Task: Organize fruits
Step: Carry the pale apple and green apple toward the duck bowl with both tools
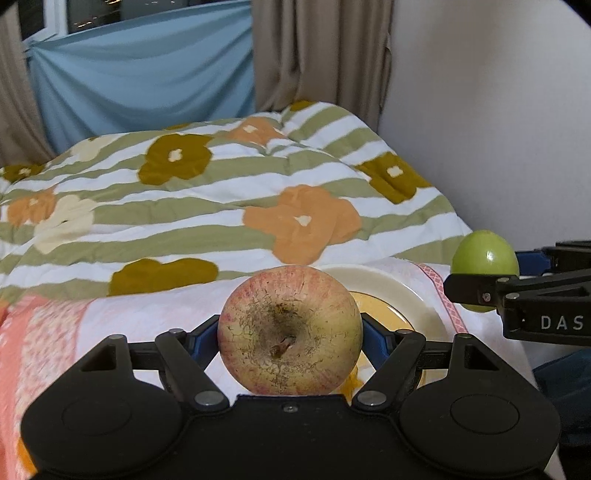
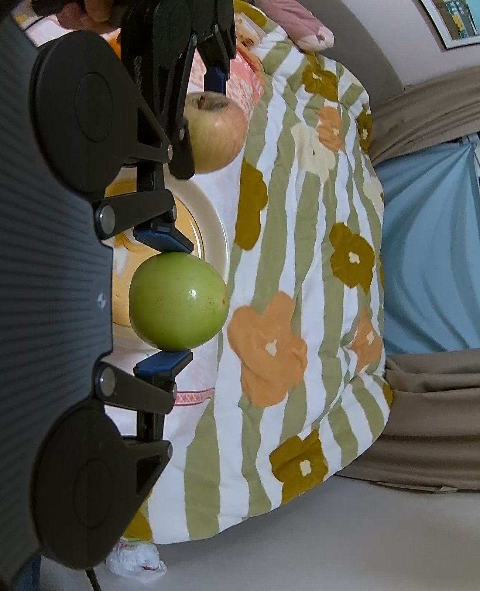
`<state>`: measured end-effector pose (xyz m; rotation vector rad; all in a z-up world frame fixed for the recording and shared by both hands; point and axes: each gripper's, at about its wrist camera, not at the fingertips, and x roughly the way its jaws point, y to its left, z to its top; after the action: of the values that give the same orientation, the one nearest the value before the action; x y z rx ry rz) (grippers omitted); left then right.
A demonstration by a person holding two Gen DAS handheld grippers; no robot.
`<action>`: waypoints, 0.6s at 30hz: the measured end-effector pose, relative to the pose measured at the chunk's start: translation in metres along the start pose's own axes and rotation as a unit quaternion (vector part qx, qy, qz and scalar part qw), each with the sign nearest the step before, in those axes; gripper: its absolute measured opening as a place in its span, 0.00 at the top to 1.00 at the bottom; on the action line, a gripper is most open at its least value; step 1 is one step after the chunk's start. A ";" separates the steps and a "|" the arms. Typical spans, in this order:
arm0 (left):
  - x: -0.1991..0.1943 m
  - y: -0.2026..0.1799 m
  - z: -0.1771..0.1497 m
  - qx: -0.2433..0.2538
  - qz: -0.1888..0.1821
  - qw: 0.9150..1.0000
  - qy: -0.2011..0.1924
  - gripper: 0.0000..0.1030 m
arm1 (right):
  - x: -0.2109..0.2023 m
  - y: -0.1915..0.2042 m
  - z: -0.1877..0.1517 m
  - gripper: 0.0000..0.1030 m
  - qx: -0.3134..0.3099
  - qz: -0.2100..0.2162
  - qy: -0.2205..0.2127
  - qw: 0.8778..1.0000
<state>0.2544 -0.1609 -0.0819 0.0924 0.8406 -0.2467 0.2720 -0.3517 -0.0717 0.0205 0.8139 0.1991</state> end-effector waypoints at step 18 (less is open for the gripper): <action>0.092 -0.034 0.004 0.079 0.013 0.996 0.050 0.22 | 0.061 -0.034 0.000 0.31 0.026 -0.002 0.035 0.999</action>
<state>0.3079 -0.2114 -0.1474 0.2662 0.9176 -0.2852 0.3184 -0.3739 -0.1189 0.0601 0.8895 0.1752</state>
